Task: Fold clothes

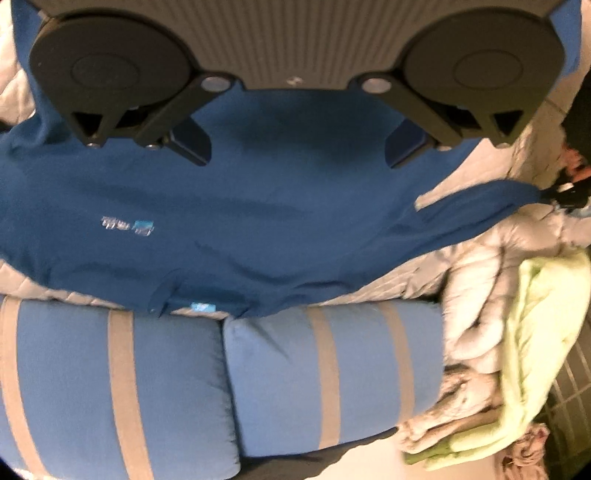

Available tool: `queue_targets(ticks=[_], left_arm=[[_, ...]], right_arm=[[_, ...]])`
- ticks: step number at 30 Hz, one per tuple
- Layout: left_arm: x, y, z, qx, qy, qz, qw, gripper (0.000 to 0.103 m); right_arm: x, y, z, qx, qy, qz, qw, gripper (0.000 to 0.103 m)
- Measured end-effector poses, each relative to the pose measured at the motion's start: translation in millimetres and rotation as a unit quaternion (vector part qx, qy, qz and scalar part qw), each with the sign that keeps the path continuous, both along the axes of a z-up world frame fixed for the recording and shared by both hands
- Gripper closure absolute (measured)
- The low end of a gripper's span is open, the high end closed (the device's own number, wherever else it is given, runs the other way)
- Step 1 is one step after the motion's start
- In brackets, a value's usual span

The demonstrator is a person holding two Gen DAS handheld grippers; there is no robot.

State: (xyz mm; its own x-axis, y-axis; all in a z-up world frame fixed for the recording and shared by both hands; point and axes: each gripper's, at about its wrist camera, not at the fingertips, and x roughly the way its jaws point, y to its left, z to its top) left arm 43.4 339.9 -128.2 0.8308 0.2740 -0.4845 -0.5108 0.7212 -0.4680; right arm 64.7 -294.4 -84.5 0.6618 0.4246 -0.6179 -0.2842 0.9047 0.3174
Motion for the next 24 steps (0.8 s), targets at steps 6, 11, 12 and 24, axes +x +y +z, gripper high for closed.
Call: queue_targets(ticks=[6,11,12,24], left_arm=[[15,-65,47,0.133,0.006,-0.075,0.9883,0.094],[29,-113,76,0.195,0.004,-0.129,0.9724,0.094],[34,-121,81,0.203,0.004,-0.139,0.9693,0.094],[87,-229,90,0.312,0.025,-0.256,0.9148,0.094]], right_arm=[[14,23,-6,-0.040,-0.007,-0.002,0.999,0.000],[19,21,-32,-0.022,-0.007,-0.003,1.000,0.000],[19,18,-38,-0.014,-0.002,-0.004,1.000,0.000],[22,11,-53,-0.011,0.013,-0.014,1.000,0.000]])
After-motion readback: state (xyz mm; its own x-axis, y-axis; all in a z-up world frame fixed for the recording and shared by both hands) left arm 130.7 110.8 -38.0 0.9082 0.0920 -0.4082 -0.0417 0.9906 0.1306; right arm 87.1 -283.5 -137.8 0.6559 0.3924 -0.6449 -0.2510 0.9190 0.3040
